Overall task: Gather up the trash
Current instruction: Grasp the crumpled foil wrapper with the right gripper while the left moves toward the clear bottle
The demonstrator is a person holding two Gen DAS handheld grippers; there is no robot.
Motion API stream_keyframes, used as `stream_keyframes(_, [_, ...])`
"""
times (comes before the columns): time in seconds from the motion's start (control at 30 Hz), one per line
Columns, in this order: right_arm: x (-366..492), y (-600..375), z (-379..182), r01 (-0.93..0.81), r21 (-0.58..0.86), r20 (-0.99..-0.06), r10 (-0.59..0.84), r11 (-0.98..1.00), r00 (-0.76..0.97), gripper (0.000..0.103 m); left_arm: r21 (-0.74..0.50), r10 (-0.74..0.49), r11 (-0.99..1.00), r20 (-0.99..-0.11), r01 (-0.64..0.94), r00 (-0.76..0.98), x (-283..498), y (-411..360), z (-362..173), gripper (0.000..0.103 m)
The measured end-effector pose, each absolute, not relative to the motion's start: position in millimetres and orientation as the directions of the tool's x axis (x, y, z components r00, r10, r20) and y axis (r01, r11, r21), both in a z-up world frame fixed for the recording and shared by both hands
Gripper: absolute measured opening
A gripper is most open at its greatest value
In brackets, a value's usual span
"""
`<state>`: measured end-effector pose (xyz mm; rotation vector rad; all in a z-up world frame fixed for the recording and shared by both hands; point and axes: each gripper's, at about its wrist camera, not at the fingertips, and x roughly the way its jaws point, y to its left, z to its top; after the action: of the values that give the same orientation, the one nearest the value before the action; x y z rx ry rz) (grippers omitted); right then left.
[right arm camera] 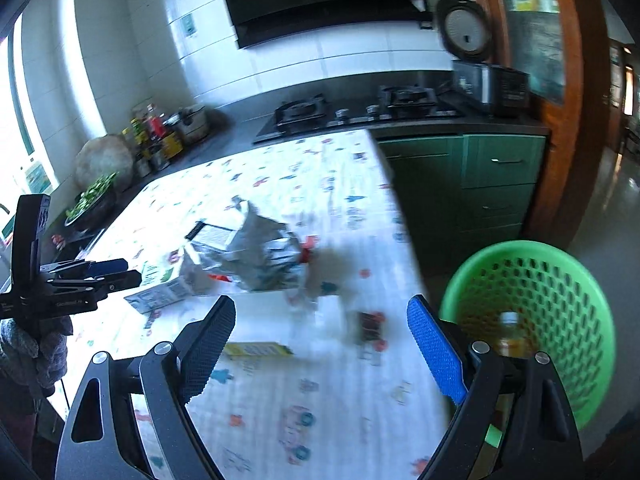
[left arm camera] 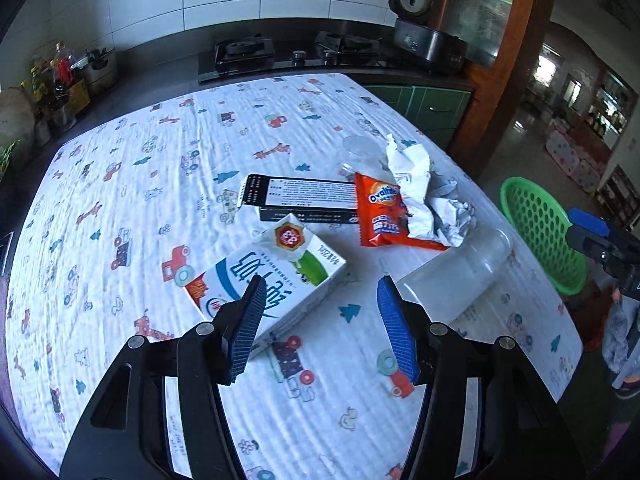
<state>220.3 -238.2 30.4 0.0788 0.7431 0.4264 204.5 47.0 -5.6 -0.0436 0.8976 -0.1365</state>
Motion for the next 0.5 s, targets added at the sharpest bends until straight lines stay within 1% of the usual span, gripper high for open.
stream_keyframes(0.27, [245, -168, 15, -0.452, 0.205, -0.673, 0.46, 0.868, 0.579, 0.084, -0.103, -0.129, 0.992, -0.778, 0.078, 0.615, 198, 72, -11, 0.059])
stream_keyframes(0.33, [252, -155, 10, -0.461, 0.192, -0.68, 0.456, 0.866, 0.574, 0.081, -0.108, -0.135, 0.991, -0.777, 0.081, 0.615, 196, 76, -12, 0.059])
stream_keyframes(0.5, [271, -132, 1, -0.468, 0.18, -0.7, 0.447, 0.865, 0.557, 0.077, -0.116, -0.143, 0.99, -0.777, 0.084, 0.613, 196, 80, -15, 0.059])
